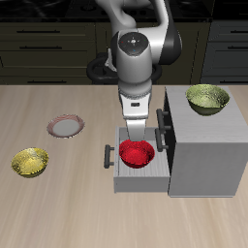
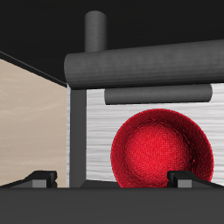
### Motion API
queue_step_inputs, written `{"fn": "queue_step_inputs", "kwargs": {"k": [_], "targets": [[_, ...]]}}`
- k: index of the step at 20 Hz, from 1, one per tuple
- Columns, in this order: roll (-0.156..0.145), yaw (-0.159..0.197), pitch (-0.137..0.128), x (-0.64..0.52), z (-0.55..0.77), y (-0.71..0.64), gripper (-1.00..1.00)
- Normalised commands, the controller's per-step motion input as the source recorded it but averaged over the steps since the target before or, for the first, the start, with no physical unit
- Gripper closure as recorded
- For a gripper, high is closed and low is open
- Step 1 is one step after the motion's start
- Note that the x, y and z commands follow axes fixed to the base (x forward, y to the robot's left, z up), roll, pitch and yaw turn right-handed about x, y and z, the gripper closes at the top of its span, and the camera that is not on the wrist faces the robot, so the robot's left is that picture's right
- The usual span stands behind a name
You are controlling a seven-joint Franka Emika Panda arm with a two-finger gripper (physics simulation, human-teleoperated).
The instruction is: Place the red bowl on the plate and close the bottom drawer of the white cabinet
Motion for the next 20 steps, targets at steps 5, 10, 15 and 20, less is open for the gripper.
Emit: {"fn": "queue_step_inputs", "kwargs": {"k": [5, 10, 15, 20], "targets": [[-0.011, 0.009, 0.004, 0.00, -0.16, -0.09, -1.00], [0.005, 0.004, 0.008, 0.03, -0.06, -0.01, -1.00], [0.014, 0.008, 0.005, 0.05, -0.10, 0.01, -1.00], [0.017, 0.005, 0.019, 0.05, -0.18, 0.09, -1.00]]}}
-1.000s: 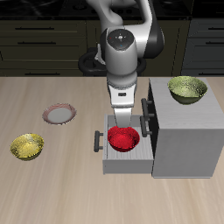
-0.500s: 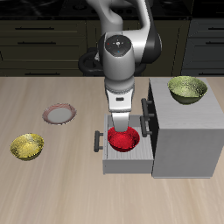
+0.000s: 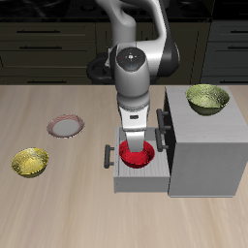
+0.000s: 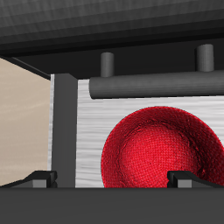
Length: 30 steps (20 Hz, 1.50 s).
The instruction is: Place the red bowl on the plate and close the bottom drawer of the white cabinet
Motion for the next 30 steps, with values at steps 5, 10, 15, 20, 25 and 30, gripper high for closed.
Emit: {"fn": "queue_step_inputs", "kwargs": {"k": [5, 10, 15, 20, 25, 30], "targets": [[-0.001, -0.018, 0.027, -0.02, -0.22, 0.03, -1.00], [-0.032, -0.050, 0.024, -0.04, -0.16, -0.03, -1.00], [-0.025, -0.022, 0.041, -0.08, -0.17, -0.03, -1.00], [-0.009, 0.001, 0.004, -0.04, -0.03, -0.09, -1.00], [-0.010, 0.000, 0.021, -0.02, -0.19, -0.08, -1.00], [-0.008, -0.020, 0.031, 0.02, -0.20, -0.05, -1.00]]}}
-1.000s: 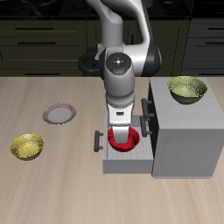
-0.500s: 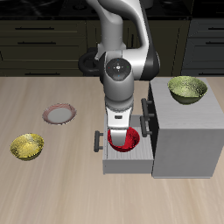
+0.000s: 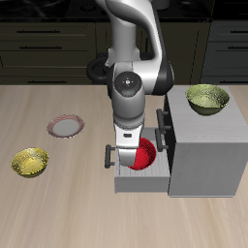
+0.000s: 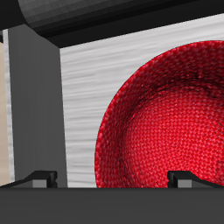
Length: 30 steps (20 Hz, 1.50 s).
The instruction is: Place the red bowl on the plate and close the bottom drawer of the white cabinet
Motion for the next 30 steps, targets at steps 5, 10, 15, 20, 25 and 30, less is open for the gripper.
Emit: {"fn": "queue_step_inputs", "kwargs": {"k": [5, 10, 15, 20, 25, 30], "targets": [[-0.009, -0.005, 0.007, 0.02, -0.09, -0.06, -1.00], [-0.044, -0.069, 0.013, 0.03, 0.07, -0.12, 1.00], [0.005, 0.007, -0.012, 0.02, 0.11, -0.06, 1.00], [0.010, 0.000, -0.001, 0.03, 0.06, -0.01, 1.00], [0.007, -0.002, 0.002, 0.00, 0.02, 0.03, 1.00], [0.005, 0.018, -0.010, -0.05, 0.10, 0.06, 1.00]]}}
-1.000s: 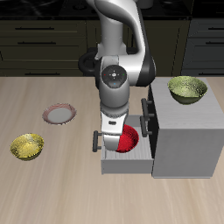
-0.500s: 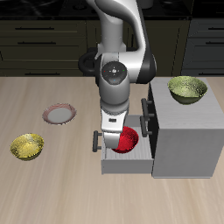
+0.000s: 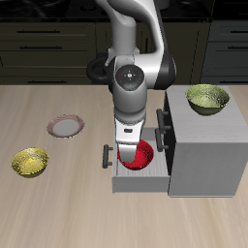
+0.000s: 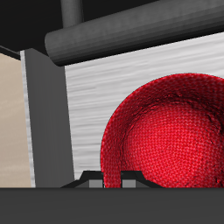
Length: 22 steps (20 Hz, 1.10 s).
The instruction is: Place the red bowl on the plate and close the bottom drawer of the white cabinet
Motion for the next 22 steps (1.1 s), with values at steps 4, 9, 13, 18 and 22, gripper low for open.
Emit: {"fn": "queue_step_inputs", "kwargs": {"k": [4, 9, 13, 18, 22], "targets": [[-0.002, 0.004, -0.034, -0.07, 0.27, 0.05, 1.00], [-0.035, 0.004, -0.035, -0.15, 0.31, -0.12, 1.00], [-0.049, -0.088, -0.035, -0.15, 0.31, -0.15, 1.00], [-0.053, -0.117, -0.069, -0.08, 0.31, -0.24, 1.00], [-0.028, -0.133, -0.066, -0.12, 0.39, -0.11, 1.00]]}}
